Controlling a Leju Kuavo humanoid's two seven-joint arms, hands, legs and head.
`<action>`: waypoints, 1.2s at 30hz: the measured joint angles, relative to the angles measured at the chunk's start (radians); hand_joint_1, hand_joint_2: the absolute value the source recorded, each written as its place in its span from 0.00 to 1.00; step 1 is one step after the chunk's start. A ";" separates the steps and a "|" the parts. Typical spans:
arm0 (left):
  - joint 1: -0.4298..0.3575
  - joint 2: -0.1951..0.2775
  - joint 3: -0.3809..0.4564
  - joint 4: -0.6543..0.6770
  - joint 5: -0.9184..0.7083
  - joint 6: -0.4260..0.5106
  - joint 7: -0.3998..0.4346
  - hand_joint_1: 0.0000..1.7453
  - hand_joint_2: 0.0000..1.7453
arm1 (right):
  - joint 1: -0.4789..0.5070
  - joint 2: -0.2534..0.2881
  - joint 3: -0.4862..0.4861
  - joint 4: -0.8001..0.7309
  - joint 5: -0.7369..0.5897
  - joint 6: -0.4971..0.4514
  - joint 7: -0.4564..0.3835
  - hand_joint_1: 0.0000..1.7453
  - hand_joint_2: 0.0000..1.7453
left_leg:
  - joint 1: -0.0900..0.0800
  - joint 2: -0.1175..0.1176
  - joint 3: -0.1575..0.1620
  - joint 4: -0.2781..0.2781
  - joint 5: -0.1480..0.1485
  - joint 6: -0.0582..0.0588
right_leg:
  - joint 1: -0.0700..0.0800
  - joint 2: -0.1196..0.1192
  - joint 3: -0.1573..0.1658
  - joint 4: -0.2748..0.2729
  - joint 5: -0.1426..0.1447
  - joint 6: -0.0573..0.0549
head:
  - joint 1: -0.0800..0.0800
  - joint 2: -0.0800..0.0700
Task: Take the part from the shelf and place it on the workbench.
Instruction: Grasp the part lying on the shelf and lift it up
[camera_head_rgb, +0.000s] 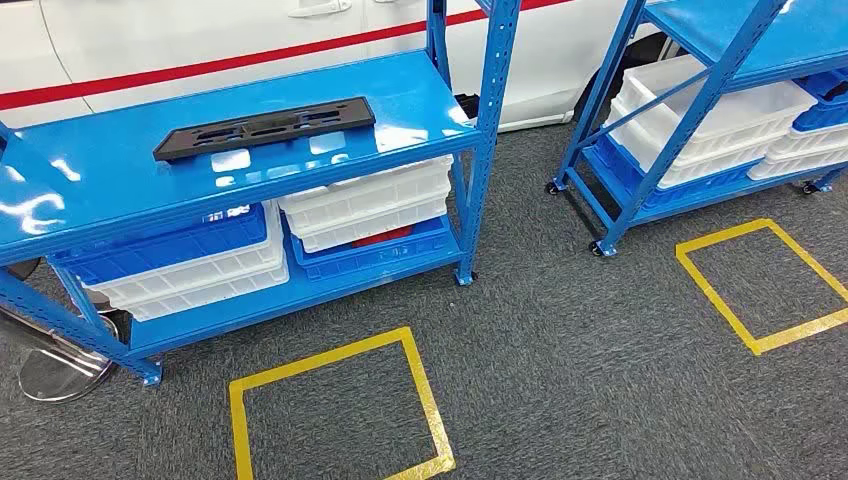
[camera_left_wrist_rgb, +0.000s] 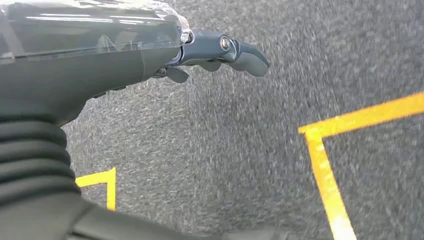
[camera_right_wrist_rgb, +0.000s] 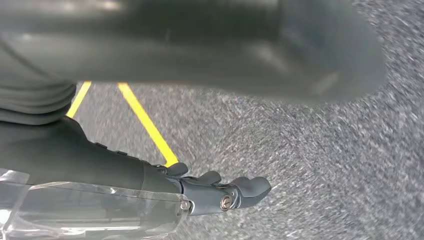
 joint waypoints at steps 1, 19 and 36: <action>-0.002 -0.001 0.010 0.002 -0.007 0.005 -0.002 0.00 0.00 | -0.002 0.001 -0.013 0.001 -0.002 0.000 -0.004 0.00 0.00 | 0.000 0.000 0.000 0.000 0.000 0.000 | 0.000 0.000 0.000 0.000 0.000 0.000 | 0.000 0.000; -0.076 -0.040 0.298 0.057 -0.223 0.126 -0.062 0.00 0.00 | -0.065 0.004 -0.464 -0.051 -0.156 0.060 -0.263 0.00 0.00 | 0.000 0.000 0.000 0.001 0.000 0.001 | 0.000 0.000 0.001 0.000 0.000 0.000 | 0.000 0.000; -0.102 -0.054 0.442 0.078 -0.298 0.192 -0.067 0.00 0.00 | -0.099 -0.011 -0.596 -0.489 -0.241 0.067 -0.380 0.00 1.00 | -0.001 -0.002 0.000 0.001 0.001 0.001 | -0.001 -0.002 0.001 0.000 0.001 0.001 | 0.000 0.000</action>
